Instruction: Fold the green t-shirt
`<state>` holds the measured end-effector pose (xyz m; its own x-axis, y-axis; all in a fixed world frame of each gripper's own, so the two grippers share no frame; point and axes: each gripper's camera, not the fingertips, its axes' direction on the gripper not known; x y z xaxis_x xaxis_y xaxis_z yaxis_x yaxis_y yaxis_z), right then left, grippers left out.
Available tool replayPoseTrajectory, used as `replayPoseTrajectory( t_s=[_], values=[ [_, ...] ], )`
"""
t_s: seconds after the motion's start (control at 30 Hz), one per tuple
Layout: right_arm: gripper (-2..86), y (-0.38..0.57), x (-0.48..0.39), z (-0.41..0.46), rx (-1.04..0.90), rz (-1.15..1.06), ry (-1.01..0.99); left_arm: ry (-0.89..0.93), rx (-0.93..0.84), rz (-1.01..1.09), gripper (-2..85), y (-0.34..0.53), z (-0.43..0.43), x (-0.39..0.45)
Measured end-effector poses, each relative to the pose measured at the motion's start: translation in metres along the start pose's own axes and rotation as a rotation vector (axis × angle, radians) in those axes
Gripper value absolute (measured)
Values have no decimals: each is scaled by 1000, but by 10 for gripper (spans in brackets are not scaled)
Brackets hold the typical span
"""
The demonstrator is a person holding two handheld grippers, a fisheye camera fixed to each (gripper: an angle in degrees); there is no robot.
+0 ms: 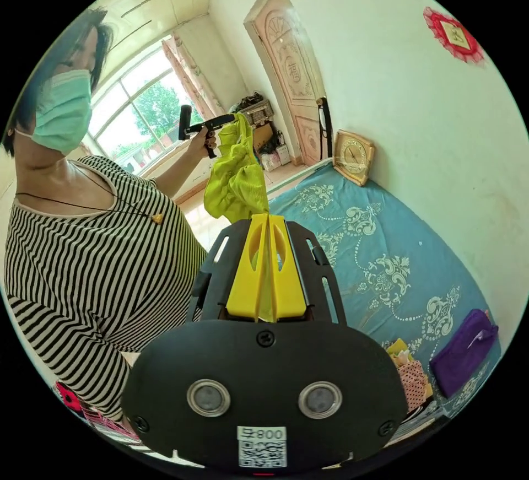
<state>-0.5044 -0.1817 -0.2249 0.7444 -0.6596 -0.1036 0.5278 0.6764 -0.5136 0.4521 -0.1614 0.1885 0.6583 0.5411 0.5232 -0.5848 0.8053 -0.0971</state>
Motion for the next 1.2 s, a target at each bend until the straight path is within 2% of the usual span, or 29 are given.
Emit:
replayPoseTrajectory(
  t_s=[0.27, 0.33, 0.43, 0.6, 0.73, 0.83, 0.93, 1.0, 1.2],
  values=[
    [0, -21, 224, 115, -201, 416, 101, 111, -365, -120, 18, -14, 291, -112],
    [-1, -14, 306, 156, -242, 638, 142, 154, -481, -223, 35, -2, 376, -148],
    [-1, 6, 379, 185, -227, 891, 206, 133, -567, -254, 62, 10, 444, -186],
    [2, 40, 418, 220, -169, 1054, 177, 85, -679, -249, 77, 44, 487, -258],
    [17, 93, 416, 260, -213, 1199, 149, -39, -891, -372, 79, 117, 512, -333],
    [40, 138, 414, 279, -200, 1352, 127, -84, -957, -519, 83, 156, 522, -378],
    [54, 171, 420, 291, -160, 1477, 110, -91, -906, -696, 87, 175, 532, -419],
    [59, 179, 428, 296, -125, 1509, 119, -122, -873, -741, 88, 176, 540, -438],
    [78, 163, 461, 316, -34, 1490, 215, -221, -796, -756, 86, 165, 584, -481]
  ],
)
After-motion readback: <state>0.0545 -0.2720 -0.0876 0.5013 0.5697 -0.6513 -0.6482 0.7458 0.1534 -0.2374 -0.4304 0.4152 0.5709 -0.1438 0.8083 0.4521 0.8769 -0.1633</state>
